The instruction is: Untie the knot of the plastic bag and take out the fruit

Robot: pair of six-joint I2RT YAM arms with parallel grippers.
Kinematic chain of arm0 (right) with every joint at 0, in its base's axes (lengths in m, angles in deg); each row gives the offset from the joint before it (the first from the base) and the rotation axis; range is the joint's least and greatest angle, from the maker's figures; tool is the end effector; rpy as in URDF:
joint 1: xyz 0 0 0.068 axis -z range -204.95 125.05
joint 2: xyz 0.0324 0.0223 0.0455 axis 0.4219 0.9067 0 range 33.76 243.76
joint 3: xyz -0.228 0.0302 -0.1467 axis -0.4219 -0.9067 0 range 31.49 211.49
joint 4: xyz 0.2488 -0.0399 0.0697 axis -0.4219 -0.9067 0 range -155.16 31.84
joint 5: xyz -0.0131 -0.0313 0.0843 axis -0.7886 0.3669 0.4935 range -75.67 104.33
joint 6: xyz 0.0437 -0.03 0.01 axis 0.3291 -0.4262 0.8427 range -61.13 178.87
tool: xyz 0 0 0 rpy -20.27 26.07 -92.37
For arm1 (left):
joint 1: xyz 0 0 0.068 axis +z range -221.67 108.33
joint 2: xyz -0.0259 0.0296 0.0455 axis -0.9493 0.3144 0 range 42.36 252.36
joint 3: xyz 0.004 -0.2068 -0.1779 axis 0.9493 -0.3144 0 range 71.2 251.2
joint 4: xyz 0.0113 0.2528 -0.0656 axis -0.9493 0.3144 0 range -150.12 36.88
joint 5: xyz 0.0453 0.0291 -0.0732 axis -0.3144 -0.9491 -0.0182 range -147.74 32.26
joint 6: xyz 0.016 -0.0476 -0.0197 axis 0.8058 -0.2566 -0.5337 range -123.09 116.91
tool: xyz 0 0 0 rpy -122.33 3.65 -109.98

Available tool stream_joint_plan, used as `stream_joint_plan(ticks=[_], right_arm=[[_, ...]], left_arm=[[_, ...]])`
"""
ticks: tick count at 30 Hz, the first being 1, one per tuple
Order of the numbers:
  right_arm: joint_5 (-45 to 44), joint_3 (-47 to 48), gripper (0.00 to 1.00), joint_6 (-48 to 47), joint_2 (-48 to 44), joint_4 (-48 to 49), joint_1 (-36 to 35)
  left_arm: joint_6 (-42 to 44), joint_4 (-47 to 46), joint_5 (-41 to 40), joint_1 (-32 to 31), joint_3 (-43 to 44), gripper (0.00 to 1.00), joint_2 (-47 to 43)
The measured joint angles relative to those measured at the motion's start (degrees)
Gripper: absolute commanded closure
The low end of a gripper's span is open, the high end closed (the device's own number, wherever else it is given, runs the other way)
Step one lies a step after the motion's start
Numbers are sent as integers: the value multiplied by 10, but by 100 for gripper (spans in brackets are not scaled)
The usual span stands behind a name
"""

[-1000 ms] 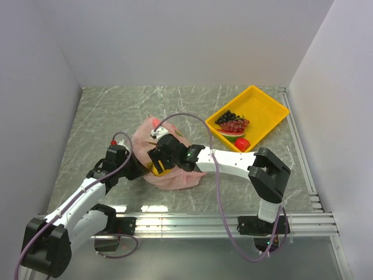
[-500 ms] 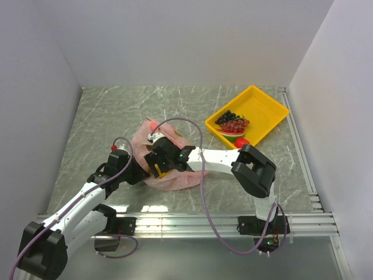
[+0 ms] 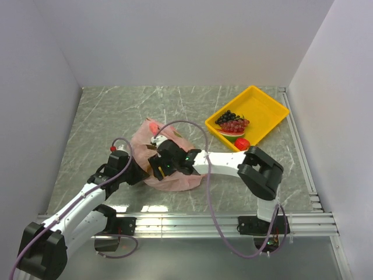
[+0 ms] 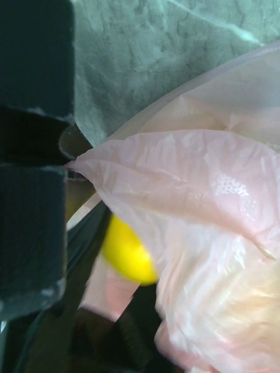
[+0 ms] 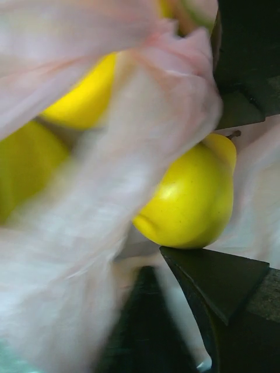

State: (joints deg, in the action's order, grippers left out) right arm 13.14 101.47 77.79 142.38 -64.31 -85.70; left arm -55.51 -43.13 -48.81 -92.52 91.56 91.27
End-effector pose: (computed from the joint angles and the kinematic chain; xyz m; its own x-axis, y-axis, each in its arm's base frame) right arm 0.2014 0.3580 0.1803 -0.6061 -0.4190 -0.6761 -0.7068 0.6736 0.2162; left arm 0.1538 -0.0646 0.1702 -0.7659 -0.5461 -0.3393 -0.2522 0.7407 -0.6227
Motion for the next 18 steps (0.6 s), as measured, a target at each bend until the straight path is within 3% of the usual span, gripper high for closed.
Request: stream_joint_plan(ticks=[8, 18], right_arm=[[24, -69, 100, -27, -137, 13, 0], [35, -131, 100, -34, -277, 117, 6]], left_arm=[[0, 0, -13, 0, -2, 99, -4], [0, 0, -13, 0, -2, 100, -4]])
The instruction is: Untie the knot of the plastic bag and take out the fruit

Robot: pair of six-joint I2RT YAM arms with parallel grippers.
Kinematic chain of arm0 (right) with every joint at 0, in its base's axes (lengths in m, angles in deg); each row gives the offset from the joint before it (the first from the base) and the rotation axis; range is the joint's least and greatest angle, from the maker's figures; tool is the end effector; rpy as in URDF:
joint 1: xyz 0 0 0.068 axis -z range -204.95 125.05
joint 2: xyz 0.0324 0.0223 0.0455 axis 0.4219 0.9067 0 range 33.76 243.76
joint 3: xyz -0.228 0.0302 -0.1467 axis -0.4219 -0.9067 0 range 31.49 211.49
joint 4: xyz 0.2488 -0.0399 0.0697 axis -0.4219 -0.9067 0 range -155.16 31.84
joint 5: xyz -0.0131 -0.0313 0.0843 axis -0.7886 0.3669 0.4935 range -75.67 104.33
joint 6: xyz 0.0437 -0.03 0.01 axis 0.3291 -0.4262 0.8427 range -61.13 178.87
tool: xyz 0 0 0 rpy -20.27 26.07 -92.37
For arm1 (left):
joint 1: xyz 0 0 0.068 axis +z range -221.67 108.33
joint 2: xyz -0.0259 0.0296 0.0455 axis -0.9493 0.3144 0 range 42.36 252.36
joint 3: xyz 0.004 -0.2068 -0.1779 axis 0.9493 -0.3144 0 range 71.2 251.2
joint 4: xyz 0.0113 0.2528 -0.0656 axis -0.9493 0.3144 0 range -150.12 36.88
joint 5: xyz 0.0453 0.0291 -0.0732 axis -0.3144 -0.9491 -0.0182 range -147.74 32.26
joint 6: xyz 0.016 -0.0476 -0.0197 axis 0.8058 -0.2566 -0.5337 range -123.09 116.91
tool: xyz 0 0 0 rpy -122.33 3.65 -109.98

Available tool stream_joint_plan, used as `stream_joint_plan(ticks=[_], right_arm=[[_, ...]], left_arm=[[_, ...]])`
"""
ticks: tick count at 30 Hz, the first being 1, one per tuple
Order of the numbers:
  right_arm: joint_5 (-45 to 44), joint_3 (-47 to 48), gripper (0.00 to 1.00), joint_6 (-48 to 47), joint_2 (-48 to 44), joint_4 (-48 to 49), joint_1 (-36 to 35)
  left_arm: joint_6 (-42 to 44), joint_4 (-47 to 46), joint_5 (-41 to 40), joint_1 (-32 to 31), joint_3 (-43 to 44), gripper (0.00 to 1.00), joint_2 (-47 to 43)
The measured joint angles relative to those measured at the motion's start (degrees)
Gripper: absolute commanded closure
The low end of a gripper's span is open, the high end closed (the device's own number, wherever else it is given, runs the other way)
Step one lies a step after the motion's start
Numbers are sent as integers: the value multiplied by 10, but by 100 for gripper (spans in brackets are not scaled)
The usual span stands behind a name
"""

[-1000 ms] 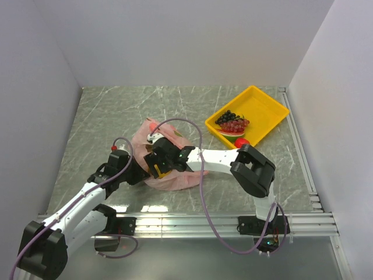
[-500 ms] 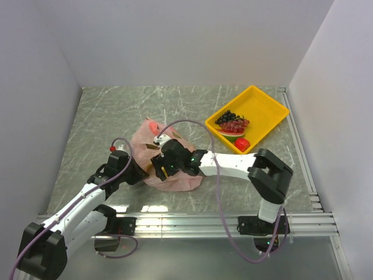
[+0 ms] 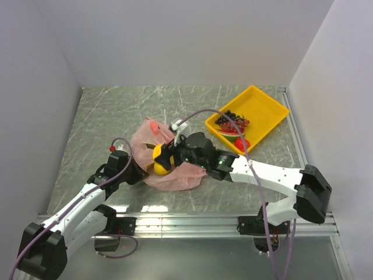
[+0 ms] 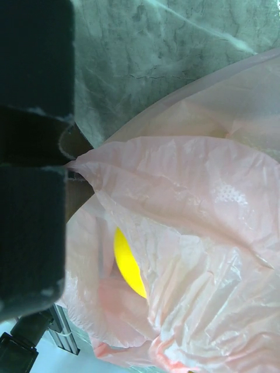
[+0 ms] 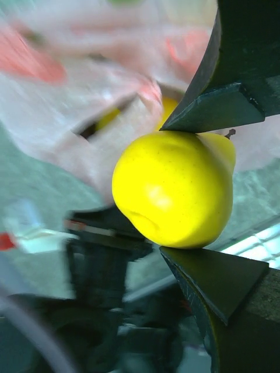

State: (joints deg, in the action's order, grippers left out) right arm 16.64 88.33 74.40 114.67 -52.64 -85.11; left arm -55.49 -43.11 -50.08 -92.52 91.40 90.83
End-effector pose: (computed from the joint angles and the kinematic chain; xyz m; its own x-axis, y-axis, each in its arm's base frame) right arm 0.1631 0.2872 0.2941 -0.3896 -0.1417 -0.9100 -0.8110 0.5210 0.2661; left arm 0.1534 -0.0636 0.1703 -0.7540 -0.5531 -0.3543 -0.2574 0.7450 -0.6153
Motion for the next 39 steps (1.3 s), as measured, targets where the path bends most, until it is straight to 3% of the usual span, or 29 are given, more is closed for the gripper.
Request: stream_joint_plan(ticks=[5, 13, 20, 25, 28, 29, 30, 31, 34, 39], right_arm=[[-96, 4, 100, 1, -49, 12, 55], [-241, 14, 100, 20, -60, -50, 280], [-260, 14, 100, 73, -28, -83, 488], [-236, 81, 97, 88, 97, -98, 573], [-220, 156, 72, 92, 192, -117, 598], [-213, 176, 51, 94, 216, -120, 604], [-207, 192, 41, 95, 239, -124, 608], [-203, 203, 25, 97, 256, -127, 610], [-193, 205, 8, 106, 273, -143, 613], [-190, 203, 2, 115, 266, -146, 613]], left_arm=[[2, 0, 1, 0, 0, 100, 0], [5, -3, 7, 0, 0, 99, 1], [7, -8, 16, -1, 0, 99, 1], [9, -14, 18, -4, 0, 100, -1], [9, -14, 18, -6, 0, 100, -4], [10, -14, 19, -8, 0, 99, -6], [10, -14, 18, -9, 0, 99, -7], [11, -14, 18, -10, 0, 100, -8], [11, -14, 18, -13, 0, 100, -10], [11, -14, 18, -16, 0, 100, -10]])
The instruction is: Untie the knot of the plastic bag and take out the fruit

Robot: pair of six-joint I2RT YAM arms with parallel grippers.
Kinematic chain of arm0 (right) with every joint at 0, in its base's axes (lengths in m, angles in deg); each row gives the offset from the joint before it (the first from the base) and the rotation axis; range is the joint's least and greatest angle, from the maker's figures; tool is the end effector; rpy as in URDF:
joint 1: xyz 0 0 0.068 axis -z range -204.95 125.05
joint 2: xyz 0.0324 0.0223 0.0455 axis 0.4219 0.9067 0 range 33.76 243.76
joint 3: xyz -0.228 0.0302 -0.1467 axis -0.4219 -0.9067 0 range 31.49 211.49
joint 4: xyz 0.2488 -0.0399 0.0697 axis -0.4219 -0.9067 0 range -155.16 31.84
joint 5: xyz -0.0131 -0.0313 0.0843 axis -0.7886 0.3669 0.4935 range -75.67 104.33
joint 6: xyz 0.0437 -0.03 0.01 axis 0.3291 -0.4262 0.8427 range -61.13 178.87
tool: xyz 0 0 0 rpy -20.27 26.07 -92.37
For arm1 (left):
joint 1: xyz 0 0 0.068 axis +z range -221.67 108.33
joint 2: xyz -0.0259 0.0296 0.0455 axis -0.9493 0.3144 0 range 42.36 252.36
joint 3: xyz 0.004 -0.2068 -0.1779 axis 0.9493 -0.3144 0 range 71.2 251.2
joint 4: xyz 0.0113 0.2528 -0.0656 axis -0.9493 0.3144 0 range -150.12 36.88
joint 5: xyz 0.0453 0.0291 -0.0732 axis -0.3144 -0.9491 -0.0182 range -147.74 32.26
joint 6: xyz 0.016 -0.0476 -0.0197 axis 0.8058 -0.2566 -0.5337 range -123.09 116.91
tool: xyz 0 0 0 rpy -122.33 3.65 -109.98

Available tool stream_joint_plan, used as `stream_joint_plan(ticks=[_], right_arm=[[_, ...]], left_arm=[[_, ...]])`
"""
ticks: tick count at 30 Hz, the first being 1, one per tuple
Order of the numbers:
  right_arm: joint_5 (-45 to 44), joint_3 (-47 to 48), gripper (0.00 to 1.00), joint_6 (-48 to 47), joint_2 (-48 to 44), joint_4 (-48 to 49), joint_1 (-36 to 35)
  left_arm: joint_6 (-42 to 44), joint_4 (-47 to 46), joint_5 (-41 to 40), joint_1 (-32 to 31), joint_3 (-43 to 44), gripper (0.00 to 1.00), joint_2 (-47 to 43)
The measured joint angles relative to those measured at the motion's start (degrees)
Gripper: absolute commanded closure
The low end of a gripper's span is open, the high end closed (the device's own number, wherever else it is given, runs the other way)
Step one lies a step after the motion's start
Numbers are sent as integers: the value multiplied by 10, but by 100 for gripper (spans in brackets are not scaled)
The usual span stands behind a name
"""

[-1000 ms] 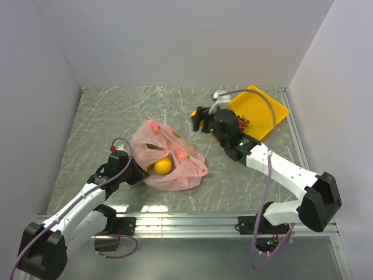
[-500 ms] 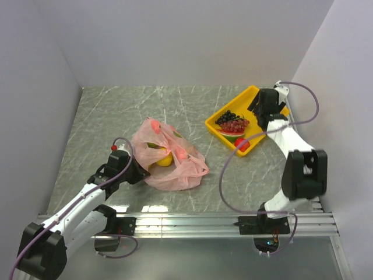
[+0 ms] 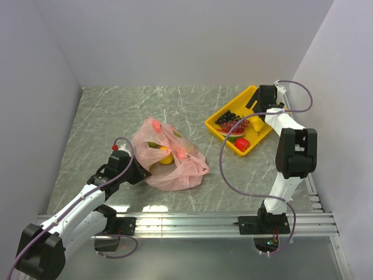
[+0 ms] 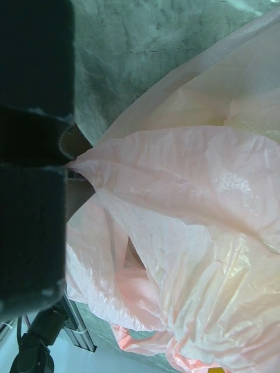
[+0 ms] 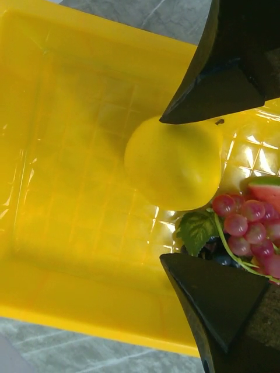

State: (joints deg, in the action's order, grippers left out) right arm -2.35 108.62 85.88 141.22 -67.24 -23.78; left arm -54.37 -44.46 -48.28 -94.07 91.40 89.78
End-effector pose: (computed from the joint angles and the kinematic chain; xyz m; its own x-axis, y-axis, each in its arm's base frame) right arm 0.4241 -0.0189 0.2247 -0.4560 0.4444 -0.7711 0.5033 0.8433 0.1884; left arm 0.1517 -0.0689 0.1750 -0.7736 -0.5136 -0.3711 -0.1861 0.7440 -0.6417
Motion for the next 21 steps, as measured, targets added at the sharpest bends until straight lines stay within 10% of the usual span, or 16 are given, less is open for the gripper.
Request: stream_joint_plan(ticks=[10, 21], right_arm=[[27, -58, 15, -47, -96, 5, -39], [168, -120, 20, -198, -257, 29, -358]], left_arm=[[0, 0, -1, -1, 0, 99, 0], [0, 0, -17, -2, 1, 99, 1]])
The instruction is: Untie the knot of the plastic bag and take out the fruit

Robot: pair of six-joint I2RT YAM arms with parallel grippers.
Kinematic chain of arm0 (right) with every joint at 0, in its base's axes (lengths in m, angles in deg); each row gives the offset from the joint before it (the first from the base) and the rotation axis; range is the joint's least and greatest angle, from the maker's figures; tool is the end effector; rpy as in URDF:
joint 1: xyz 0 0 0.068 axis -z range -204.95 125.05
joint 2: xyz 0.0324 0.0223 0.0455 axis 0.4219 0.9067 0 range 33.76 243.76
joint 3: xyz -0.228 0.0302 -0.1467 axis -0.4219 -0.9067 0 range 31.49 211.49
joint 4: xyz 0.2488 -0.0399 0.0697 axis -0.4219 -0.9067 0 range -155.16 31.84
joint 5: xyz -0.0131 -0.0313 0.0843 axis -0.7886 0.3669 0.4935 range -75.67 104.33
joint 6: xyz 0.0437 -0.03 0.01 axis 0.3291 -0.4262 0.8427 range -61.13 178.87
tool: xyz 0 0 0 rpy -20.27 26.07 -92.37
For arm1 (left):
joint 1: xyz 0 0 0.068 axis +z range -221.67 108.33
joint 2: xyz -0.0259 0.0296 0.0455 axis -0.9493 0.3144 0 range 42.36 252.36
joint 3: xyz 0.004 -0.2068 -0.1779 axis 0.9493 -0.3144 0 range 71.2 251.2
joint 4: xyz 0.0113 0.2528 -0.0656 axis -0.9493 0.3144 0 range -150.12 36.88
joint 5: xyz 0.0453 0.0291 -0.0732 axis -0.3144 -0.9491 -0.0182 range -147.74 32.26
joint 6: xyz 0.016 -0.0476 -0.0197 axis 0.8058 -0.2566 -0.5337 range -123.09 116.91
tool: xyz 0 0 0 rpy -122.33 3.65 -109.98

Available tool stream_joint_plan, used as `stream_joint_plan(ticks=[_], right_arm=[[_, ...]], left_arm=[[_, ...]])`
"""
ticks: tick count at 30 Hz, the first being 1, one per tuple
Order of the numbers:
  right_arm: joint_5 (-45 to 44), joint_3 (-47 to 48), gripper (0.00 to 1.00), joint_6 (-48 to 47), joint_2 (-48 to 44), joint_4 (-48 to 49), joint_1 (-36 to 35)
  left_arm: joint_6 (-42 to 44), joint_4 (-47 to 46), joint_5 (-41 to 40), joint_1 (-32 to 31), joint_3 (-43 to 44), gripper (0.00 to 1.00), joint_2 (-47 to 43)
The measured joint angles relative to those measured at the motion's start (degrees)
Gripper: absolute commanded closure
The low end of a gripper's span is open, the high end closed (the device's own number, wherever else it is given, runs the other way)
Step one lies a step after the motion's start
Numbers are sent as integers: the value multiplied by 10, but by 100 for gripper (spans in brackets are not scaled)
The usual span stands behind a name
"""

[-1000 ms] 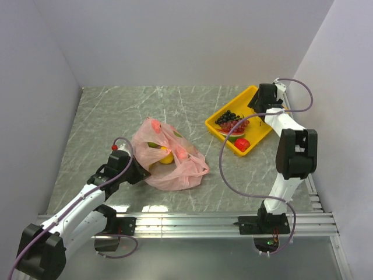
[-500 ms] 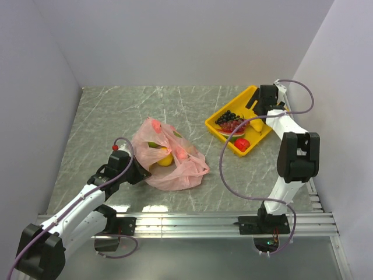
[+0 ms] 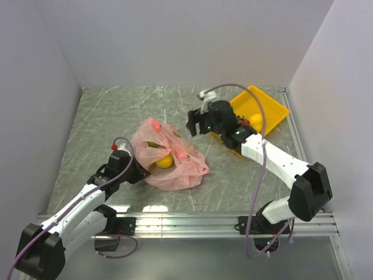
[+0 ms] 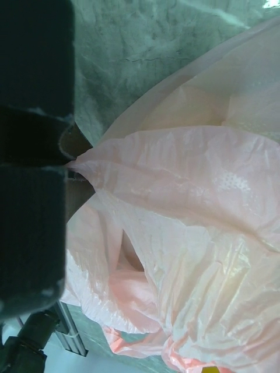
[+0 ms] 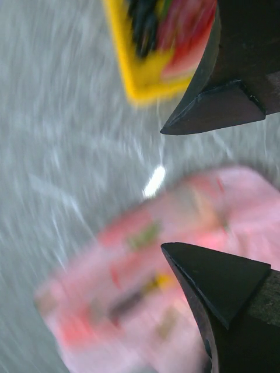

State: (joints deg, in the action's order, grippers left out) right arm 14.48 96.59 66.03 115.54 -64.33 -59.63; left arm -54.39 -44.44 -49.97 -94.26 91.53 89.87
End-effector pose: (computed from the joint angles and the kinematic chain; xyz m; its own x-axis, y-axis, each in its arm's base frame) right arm 0.2755 0.1907 0.3193 -0.3880 -0.1170 -0.9142 -0.5267 0.8421 0.1158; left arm 0.1523 -0.0687 0.1753 -0.7611 -0.5209 -0.3865 -0.1950 0.7520 -0.6296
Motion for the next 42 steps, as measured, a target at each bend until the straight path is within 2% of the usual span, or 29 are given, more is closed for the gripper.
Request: stream_joint_plan(ticks=[7, 15, 30, 42], right_arm=[[92, 0, 16, -57, 40, 0, -123], [116, 41, 13, -111, 139, -41, -177], [126, 126, 17, -160, 243, -66, -192], [101, 165, 11, -185, 305, -56, -192]], left_arm=[[-7, -2, -24, -1, 25, 98, 10], [-14, -15, -31, -1, 38, 98, 47], [-14, -17, -31, -1, 54, 97, 77], [-5, -27, -24, -1, 58, 97, 95]])
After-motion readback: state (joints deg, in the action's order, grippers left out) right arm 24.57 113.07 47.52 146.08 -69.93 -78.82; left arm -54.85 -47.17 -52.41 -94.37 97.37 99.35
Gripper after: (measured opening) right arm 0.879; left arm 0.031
